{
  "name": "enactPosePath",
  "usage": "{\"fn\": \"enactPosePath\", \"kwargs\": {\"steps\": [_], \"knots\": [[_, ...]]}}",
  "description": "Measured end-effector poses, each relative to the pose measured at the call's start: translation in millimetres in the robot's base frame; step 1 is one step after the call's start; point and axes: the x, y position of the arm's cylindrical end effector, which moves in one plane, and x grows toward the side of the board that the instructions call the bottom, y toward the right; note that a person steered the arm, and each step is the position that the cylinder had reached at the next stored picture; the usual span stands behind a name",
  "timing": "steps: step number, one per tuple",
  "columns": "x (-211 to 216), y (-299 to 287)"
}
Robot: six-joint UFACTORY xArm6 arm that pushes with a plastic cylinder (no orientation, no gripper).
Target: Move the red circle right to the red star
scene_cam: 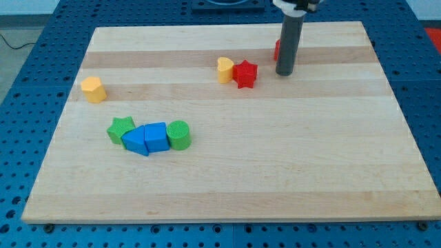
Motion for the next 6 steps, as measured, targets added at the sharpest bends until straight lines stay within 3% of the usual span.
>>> {"fn": "enactPosePath", "kwargs": {"steps": [2, 4, 5, 6], "knots": [[-13.4, -30.1], [-56.9, -57.8], [-87.8, -48.5], [-94.6, 2.1]]}}
